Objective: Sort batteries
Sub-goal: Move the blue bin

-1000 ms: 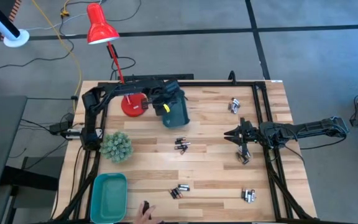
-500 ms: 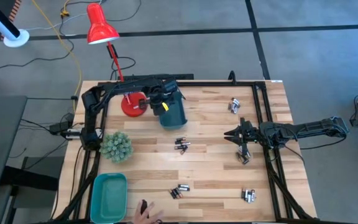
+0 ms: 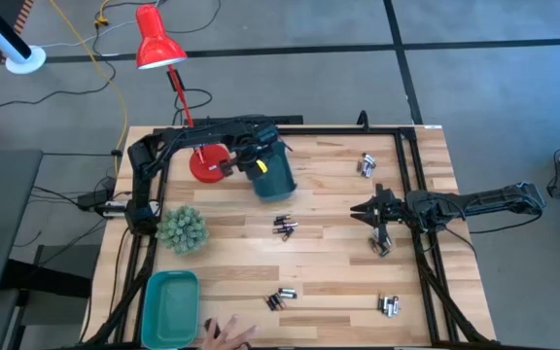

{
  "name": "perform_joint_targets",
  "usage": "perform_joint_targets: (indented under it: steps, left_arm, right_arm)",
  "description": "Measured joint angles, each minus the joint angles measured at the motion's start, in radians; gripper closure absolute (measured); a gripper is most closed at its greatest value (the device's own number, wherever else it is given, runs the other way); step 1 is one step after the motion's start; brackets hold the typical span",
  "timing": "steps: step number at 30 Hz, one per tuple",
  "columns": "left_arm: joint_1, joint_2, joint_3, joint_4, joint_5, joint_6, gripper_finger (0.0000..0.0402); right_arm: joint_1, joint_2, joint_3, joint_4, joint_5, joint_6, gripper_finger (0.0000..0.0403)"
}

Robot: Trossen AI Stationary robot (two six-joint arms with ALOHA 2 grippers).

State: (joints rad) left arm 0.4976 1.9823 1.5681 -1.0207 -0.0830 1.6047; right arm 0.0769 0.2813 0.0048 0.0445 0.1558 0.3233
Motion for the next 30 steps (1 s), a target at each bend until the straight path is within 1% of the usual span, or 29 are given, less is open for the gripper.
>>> perform_joint_targets:
  steps: [3, 10, 12, 17, 30]
  left_arm:
    - [0.000, 0.000, 0.000, 0.008, 0.000, -0.067, 0.0376]
    - [0.000, 0.000, 0.000, 0.006, 0.000, -0.108, 0.0376]
    - [0.000, 0.000, 0.000, -0.002, 0.000, -0.067, 0.0376]
    - [0.000, 0.000, 0.000, -0.046, -0.004, 0.111, 0.0376]
    - [0.000, 0.000, 0.000, -0.014, -0.003, 0.094, 0.0376]
  right_arm:
    - [0.000, 0.000, 0.000, 0.000, 0.000, 0.000, 0.0285]
    - [0.000, 0.000, 0.000, 0.000, 0.000, 0.000, 0.0285]
    - [0.000, 0.000, 0.000, 0.000, 0.000, 0.000, 0.0285]
    - [0.000, 0.000, 0.000, 0.000, 0.000, 0.000, 0.0285]
    - [0.000, 0.000, 0.000, 0.000, 0.000, 0.000, 0.0285]
